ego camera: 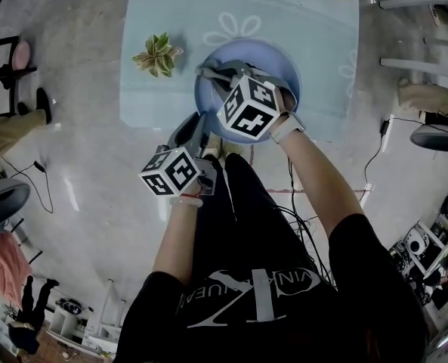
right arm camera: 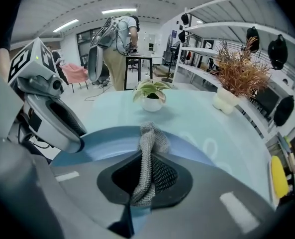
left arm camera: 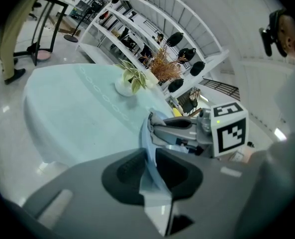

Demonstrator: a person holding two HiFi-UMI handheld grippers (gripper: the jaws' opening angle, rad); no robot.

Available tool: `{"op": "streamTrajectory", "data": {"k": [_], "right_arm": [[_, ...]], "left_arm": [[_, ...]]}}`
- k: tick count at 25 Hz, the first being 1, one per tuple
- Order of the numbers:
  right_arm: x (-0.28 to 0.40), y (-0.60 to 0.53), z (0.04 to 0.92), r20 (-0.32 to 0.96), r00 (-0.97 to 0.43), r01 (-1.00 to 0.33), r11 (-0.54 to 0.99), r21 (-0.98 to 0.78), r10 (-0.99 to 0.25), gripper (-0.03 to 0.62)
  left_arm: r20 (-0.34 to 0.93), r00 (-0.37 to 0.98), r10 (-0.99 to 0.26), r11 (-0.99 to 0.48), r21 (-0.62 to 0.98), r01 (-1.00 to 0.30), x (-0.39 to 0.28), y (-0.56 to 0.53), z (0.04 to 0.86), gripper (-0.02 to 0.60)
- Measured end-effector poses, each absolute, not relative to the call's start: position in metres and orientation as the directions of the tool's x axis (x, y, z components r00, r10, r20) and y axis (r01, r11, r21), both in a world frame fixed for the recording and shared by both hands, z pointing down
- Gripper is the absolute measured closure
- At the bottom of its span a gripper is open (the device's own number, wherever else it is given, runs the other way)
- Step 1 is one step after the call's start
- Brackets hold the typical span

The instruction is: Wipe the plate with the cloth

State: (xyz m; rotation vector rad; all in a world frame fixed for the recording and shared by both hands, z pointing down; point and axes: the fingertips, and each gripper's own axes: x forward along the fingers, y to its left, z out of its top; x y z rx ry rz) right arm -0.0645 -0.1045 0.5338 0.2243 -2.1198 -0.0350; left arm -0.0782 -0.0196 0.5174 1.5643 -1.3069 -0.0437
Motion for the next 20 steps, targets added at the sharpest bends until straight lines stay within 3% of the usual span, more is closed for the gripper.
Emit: {"op": "streamTrajectory", "data": {"k": [20], "right_arm": [[0.055, -0.154, 0.540, 0.876, -0.292, -0.396, 0.882, 0.256, -0.385, 0.562]], "left_arm": [[0.537, 0.411, -0.737, 0.139, 0.715, -0.685, -0.078, -0.020, 0.519, 0.581]]}}
